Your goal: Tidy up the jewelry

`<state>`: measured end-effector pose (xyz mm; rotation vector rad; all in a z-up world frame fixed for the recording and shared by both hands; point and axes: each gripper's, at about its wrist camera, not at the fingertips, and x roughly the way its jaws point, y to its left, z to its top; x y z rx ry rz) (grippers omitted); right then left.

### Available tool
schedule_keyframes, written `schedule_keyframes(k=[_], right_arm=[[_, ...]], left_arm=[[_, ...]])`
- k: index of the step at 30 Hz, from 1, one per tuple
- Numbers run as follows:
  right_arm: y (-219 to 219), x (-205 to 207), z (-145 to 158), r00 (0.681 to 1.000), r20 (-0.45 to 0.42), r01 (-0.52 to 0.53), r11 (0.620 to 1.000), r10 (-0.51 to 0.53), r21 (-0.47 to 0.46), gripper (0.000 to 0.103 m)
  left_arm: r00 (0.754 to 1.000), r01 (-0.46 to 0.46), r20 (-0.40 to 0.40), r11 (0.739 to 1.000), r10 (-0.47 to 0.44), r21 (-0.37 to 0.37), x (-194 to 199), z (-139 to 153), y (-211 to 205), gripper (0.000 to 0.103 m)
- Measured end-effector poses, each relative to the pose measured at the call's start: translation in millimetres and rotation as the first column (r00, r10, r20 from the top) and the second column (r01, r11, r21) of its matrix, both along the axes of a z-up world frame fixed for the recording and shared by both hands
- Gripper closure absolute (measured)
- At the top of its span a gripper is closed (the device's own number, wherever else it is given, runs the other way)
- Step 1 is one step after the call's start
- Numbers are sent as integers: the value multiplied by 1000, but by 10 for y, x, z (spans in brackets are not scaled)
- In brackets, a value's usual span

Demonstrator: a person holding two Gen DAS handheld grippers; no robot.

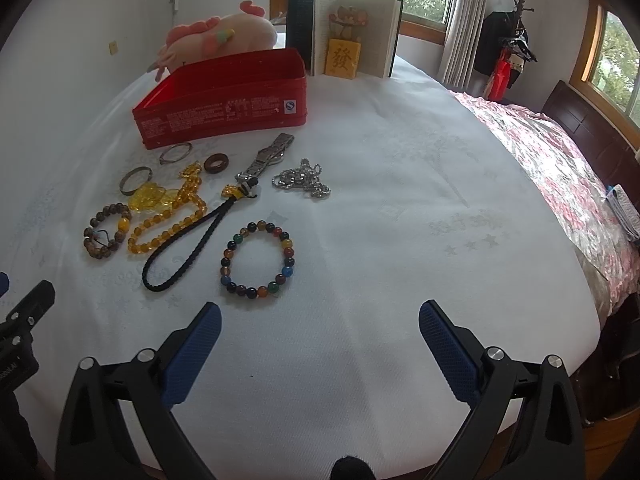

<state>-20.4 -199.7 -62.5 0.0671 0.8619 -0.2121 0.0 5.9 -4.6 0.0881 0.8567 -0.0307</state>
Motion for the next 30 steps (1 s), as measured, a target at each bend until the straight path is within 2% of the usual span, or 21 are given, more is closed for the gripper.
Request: schedule_keyframes(k=[9, 16, 18, 22, 25, 27, 28, 30], right_arm=[[-20, 48, 7, 999, 9, -51, 998, 51, 48, 4], [-114, 175, -34, 987, -29, -156, 978, 161, 138, 4], [-165, 225, -51, 980, -44, -184, 968, 194, 171, 4], [-286, 345, -83, 964, -72, -230, 938, 256, 258, 4], [-342, 454, -97, 955, -100, -242, 928, 280, 281, 9], [-381, 539, -110, 950, -123, -243, 925, 288, 291, 18], [-400, 584, -119, 948, -131, -242, 923, 291, 300, 24], [-447, 670, -144, 944, -149, -234, 918, 293, 319, 30]], left_arm=[[1000, 5, -8, 1000, -5, -4, 27, -62, -8, 3], [998, 55, -10, 995, -56, -78, 81, -51, 91, 3], [996, 75, -38, 992, -79, -106, 141, -70, 145, 3], [983, 79, -149, 977, -110, -200, 373, -157, 287, 4], [970, 82, -206, 974, -127, -213, 559, -213, 315, 5], [959, 75, -252, 974, -130, -215, 684, -260, 325, 15], [952, 74, -275, 973, -134, -219, 751, -289, 328, 28], [934, 55, -332, 973, -129, -224, 913, -366, 349, 32]])
